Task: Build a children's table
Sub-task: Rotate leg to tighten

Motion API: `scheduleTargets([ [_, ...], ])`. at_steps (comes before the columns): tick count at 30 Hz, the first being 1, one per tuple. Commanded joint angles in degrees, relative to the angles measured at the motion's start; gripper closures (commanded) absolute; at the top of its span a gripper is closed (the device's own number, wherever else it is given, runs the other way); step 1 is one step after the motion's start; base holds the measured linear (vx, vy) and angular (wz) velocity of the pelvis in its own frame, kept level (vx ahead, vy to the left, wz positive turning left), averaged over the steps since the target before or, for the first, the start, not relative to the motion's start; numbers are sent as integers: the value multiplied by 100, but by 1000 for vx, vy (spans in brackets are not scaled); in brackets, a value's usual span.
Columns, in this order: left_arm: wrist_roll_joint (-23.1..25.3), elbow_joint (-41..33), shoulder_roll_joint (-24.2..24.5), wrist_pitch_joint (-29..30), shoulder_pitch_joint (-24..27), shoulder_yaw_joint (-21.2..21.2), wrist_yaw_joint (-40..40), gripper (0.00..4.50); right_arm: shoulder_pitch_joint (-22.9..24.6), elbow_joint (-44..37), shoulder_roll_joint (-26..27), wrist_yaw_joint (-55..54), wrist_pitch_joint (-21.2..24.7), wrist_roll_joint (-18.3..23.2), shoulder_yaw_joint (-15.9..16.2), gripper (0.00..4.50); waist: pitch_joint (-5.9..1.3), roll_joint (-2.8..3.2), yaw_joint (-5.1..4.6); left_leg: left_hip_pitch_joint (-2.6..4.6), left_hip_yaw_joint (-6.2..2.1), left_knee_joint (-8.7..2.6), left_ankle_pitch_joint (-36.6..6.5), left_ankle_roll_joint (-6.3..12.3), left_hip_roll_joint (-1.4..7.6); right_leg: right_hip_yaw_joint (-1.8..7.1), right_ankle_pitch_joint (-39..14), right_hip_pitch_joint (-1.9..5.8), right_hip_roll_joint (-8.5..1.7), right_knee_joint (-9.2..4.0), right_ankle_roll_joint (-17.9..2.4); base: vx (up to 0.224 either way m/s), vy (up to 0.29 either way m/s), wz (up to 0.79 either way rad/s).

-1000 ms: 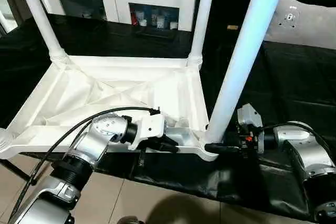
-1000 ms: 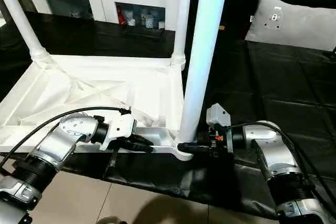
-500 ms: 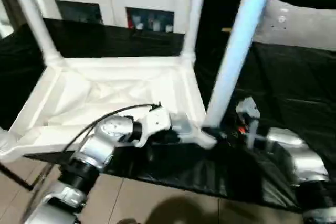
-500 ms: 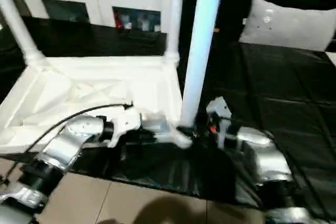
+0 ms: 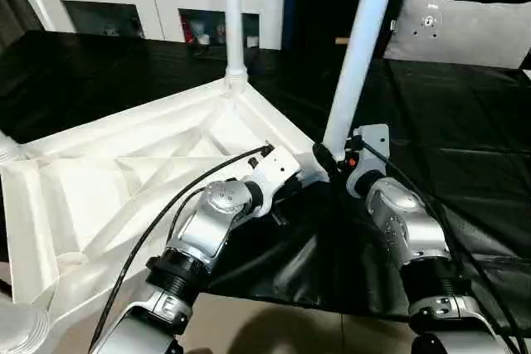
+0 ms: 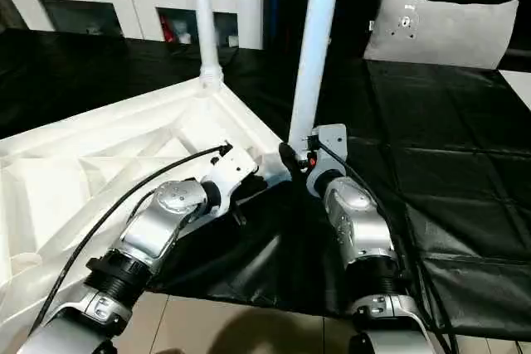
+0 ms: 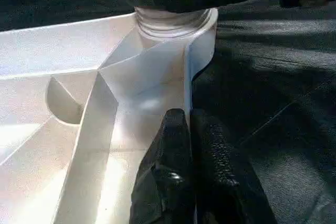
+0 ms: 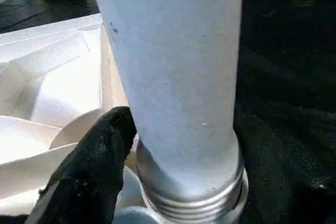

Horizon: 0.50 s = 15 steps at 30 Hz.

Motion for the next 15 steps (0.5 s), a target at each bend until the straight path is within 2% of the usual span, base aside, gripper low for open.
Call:
scheduleTargets([
  [1, 49, 68, -44, -33, -139, -142, 141, 450, 77, -21, 207, 432, 10, 33, 358, 86, -296, -57, 33, -51, -76, -357, -645, 480, 235, 330, -824, 290, -464, -462, -1082, 0, 0, 0],
  [2, 34, 70, 36, -56, -135, -126, 107, 450, 122, -77, 129, 532, -50, 52, 361, 83, -290, -57, 30, -47, -73, -360, -703, 470, 235, 329, -903, 288, -466, -472, -1080, 0, 0, 0],
  [3, 31, 73, 164, -114, -126, -96, 37, 450, 204, -178, -11, 704, -152, 93, 383, 67, -271, -58, 28, -41, -79, -375, -874, 436, 236, 328, -1218, 288, -468, -509, -1014, 0, 0, 0],
  [4, 31, 73, 164, -114, -126, -96, 37, 450, 204, -178, -11, 704, -152, 93, 383, 67, -270, -56, 29, -36, -79, -376, -922, 423, 239, 326, -1302, 284, -470, -518, -990, 0, 0, 0],
  [5, 55, 85, 296, -189, -118, -97, -73, 450, 280, -259, -158, 913, -220, 131, 417, 42, -259, -55, 23, -43, -85, -387, -990, 403, 239, 329, -1433, 282, -472, -533, -932, 0, 0, 0],
  [7, 84, 108, 374, -226, -120, -97, -155, 450, 322, -303, -253, 1065, -262, 139, 428, 36, -253, -72, 9, -43, -88, -392, -1060, 389, 238, 326, -1584, 281, -468, -545, -878, 0, 0, 0],
  [8, 102, 129, 434, -265, -119, -97, -204, 450, 356, -347, -324, 1176, -285, 147, 434, 19, -251, -66, -2, -50, -88, -393, -1052, 393, 238, 332, -1607, 275, -474, -553, -867, 0, 0, 0],
  [12, 36, 223, 857, -709, -72, -143, -709, 450, 584, -626, -882, 2126, -403, 255, 499, 8, -262, -79, -1, -60, -92, -375, -973, 462, 242, 337, -1404, 293, -466, -533, -880, 0, 0, 0],
  [15, -76, 207, 1048, -905, -37, -211, -1057, 450, 613, -651, -1130, 2512, -424, 339, 453, 8, -277, -80, -4, -61, -83, -360, -838, 516, 251, 331, -1094, 284, -462, -494, -1050, 0, 0, 0],
])
